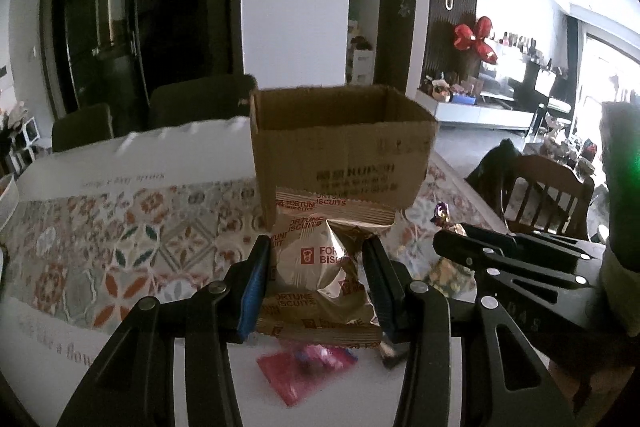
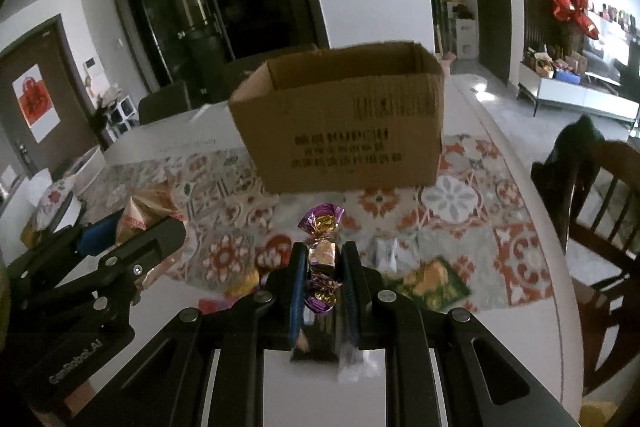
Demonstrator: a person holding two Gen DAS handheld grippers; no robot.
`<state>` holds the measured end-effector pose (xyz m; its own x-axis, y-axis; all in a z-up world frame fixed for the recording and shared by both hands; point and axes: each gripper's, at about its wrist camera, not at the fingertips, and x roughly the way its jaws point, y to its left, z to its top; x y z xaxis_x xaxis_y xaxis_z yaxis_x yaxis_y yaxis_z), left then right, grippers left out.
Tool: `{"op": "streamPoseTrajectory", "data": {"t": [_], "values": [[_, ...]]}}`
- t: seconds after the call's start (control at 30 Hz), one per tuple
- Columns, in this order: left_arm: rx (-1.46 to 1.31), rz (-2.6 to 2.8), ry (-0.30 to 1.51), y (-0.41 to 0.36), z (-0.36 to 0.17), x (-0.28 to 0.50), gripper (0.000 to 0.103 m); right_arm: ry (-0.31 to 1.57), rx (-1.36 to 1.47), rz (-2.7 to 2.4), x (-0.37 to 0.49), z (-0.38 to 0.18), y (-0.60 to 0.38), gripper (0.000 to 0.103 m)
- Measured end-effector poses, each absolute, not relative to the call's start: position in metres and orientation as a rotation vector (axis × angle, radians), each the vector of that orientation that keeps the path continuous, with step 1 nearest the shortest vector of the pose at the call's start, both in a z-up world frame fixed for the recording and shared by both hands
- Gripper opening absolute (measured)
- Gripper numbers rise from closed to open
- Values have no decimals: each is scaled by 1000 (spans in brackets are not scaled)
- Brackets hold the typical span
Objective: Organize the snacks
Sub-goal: 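Carry the biscuit packet and candy in both tools over the cardboard box, then open both tools to drop the packet and candy into the box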
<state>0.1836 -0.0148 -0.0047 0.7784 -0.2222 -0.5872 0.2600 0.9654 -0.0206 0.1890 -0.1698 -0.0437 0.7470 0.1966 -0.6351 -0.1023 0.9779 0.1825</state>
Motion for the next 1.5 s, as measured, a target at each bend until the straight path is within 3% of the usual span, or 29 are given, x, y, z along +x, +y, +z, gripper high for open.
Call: {"op": "streamPoseTrajectory", "data": {"t": [0.9,1.5], "values": [[45,-392,670,-46,66,334,46,680,135,177,327,38,-194,19],[15,-375,883,-66,38,423,46,830,129,169,407,21,-215,19]]}}
